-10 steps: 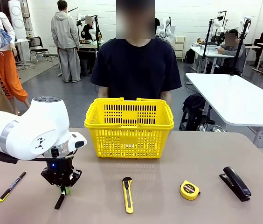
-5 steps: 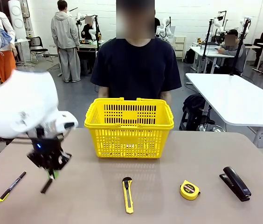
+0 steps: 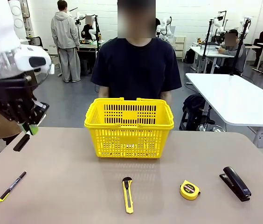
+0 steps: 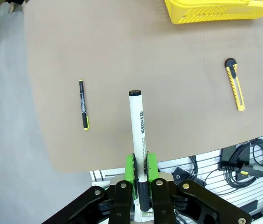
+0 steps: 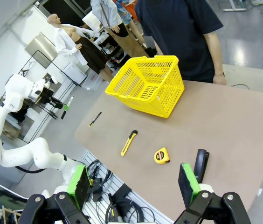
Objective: Place the items the person wants into the basket.
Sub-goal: Pick up the item the person points to and place it in the Market Basket.
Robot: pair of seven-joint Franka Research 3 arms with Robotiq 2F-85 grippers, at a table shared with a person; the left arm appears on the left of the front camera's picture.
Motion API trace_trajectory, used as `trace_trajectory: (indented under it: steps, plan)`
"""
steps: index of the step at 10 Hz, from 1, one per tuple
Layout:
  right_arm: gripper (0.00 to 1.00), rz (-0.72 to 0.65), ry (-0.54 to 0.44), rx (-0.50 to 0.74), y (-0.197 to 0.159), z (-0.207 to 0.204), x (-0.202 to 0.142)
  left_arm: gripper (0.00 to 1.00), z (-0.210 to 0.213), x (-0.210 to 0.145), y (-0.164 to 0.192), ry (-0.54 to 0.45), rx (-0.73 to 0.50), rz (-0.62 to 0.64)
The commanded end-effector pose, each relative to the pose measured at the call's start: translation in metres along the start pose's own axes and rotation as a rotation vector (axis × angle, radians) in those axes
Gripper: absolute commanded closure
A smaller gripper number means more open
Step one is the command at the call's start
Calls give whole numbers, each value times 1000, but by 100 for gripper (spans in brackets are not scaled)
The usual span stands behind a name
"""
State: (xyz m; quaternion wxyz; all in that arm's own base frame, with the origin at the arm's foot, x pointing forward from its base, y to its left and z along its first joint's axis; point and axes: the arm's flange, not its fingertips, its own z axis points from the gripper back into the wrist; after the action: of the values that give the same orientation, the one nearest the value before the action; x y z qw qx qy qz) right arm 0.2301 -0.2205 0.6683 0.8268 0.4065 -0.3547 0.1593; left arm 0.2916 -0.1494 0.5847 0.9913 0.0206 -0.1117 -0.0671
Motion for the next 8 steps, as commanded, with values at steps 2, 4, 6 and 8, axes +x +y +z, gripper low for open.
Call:
trace_trajectory:
  steps: [2, 4, 6, 8]
  plan:
    - [0, 14, -17, 20, 0, 0, 2, 100, 0, 6, 7, 23, -7, -8]
    - [0, 14, -17, 20, 0, 0, 2, 100, 5, 2, 0, -4, -2, 0]
    - [0, 14, -17, 20, 0, 0, 2, 100, 5, 2, 0, -4, -2, 0]
    - [0, 14, -17, 20, 0, 0, 2, 100, 5, 2, 0, -4, -2, 0]
